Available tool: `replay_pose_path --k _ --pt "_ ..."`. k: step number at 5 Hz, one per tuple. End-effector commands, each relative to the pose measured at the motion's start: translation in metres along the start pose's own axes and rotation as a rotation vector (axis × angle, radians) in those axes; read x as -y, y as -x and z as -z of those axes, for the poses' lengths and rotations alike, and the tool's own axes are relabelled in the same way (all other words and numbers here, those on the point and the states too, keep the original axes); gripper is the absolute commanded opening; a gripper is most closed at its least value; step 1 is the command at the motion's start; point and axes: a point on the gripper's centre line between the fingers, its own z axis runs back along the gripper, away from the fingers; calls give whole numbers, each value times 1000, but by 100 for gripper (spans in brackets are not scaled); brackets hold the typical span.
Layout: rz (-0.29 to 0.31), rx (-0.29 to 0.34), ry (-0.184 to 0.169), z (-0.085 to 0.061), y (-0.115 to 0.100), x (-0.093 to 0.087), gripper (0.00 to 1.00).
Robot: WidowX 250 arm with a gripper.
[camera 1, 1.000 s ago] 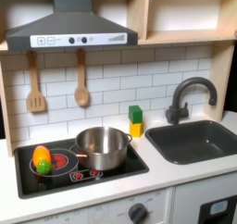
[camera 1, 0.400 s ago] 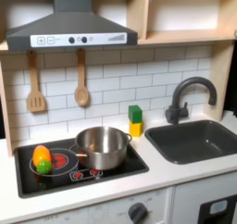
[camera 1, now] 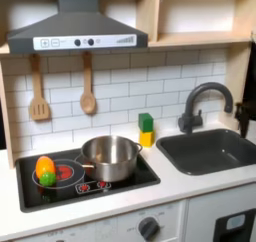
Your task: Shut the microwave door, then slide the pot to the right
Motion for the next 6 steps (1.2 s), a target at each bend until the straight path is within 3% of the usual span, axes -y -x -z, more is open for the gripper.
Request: replay_pose_path --k 1,3,4,5,6 --pt "-111 -10 -19 1 1 -39 100" --pt "-223 -18 -34 0 1 -80 100" --pt "-244 -25 -40 0 1 -89 100" --pt "-316 -17 -68 -4 7 -100 100" --pt "-302 -31 -59 -1 6 -98 100"
